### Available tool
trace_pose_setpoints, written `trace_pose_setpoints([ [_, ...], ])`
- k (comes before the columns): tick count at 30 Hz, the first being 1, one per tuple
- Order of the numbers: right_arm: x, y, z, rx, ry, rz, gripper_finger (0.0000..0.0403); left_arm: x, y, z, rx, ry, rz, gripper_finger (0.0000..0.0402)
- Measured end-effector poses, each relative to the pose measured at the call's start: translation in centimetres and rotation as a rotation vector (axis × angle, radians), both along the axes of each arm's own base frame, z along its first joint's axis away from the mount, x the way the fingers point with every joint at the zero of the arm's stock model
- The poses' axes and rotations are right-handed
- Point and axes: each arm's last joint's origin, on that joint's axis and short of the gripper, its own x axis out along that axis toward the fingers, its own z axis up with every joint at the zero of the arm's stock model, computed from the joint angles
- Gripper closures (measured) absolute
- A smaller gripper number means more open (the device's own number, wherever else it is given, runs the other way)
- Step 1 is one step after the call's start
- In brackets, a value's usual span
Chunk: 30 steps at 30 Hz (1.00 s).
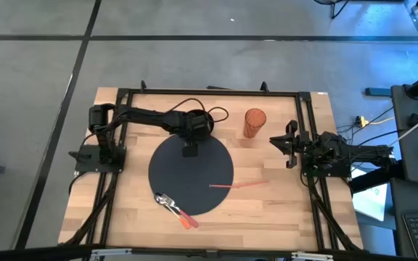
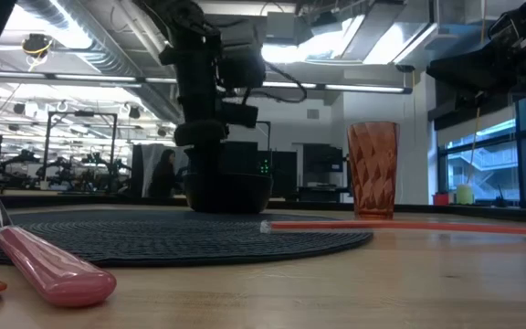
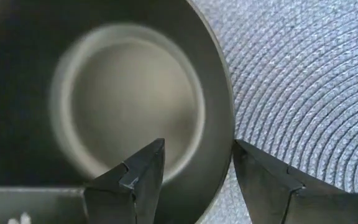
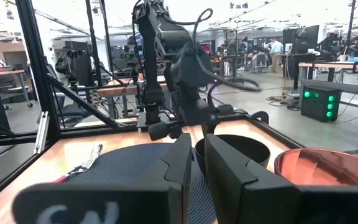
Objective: Pick & Place Utensil
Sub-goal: Put the black bowl on the black tablemat
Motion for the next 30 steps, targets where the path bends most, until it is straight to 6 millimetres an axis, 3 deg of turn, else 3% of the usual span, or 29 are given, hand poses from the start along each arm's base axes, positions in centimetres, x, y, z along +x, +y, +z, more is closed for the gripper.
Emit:
trace_pose_setpoints([
  [8, 0.0, 0.0, 0.0, 0.001, 0.0, -0.002, 0.0354, 0.4, 0.1, -2.5, -0.019, 0.074, 0.003, 0.0228],
  [15, 0.0, 0.0, 0.0, -0.003, 0.001, -0.002, 0.0354, 0.5, 0.1, -2.6, -0.016, 0.078, -0.011, 0.0258],
  [20, 0.0, 0.0, 0.0, -0.003, 0.0, -0.002, 0.0354, 0.5, 0.1, -2.6, -0.015, 0.078, -0.012, 0.03],
  [26, 0.0, 0.0, 0.0, -0.003, 0.001, -0.002, 0.0354, 0.3, 0.0, -2.3, 0.037, 0.105, -0.028, 0.0386],
  [30, 0.0, 0.0, 0.0, -0.003, 0.001, -0.003, 0.0354, 0.1, -0.3, -1.9, 0.109, 0.127, -0.045, 0.0395],
])
